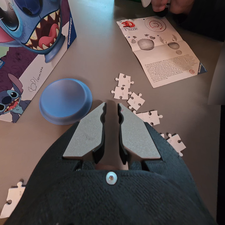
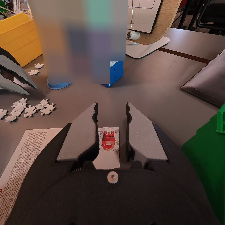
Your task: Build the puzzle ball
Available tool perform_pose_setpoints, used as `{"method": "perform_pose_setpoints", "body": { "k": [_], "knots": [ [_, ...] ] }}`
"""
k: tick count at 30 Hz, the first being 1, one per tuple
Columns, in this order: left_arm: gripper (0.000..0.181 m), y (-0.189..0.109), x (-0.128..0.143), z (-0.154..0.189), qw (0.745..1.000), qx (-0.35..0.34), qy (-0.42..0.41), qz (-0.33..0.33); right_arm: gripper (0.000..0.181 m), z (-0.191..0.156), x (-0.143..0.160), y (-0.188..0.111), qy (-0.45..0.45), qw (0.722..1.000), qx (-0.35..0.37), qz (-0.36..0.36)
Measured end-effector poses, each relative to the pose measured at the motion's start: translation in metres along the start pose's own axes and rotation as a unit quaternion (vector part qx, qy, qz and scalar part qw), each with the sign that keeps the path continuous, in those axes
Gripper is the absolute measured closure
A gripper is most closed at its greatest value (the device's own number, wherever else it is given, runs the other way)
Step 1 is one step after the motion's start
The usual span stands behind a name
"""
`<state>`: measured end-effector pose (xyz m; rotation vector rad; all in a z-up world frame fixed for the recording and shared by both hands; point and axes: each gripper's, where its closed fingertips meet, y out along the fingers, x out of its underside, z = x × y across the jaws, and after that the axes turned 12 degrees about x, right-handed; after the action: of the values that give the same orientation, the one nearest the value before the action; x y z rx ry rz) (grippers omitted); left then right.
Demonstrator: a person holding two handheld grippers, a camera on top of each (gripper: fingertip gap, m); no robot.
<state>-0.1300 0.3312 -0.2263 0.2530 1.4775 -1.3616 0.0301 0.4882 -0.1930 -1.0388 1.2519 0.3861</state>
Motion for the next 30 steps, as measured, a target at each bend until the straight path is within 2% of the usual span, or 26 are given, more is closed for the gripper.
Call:
{"method": "perform_pose_setpoints", "body": {
  "k": [19,24,30],
  "knots": [
    [0.165,-0.004,-0.001,0.003,1.000,0.004,0.005,-0.003,0.137,0.000,0.000,0.000,-0.001,1.000,0.000,-0.001],
    [0.165,-0.013,0.001,0.004,1.000,0.007,0.013,-0.015,0.137,0.000,-0.001,-0.001,0.000,1.000,0.000,0.001],
    [0.167,-0.019,0.012,0.022,0.997,0.037,0.038,-0.058,0.137,-0.003,-0.003,-0.002,-0.003,1.000,-0.003,0.005]
  ]
}}
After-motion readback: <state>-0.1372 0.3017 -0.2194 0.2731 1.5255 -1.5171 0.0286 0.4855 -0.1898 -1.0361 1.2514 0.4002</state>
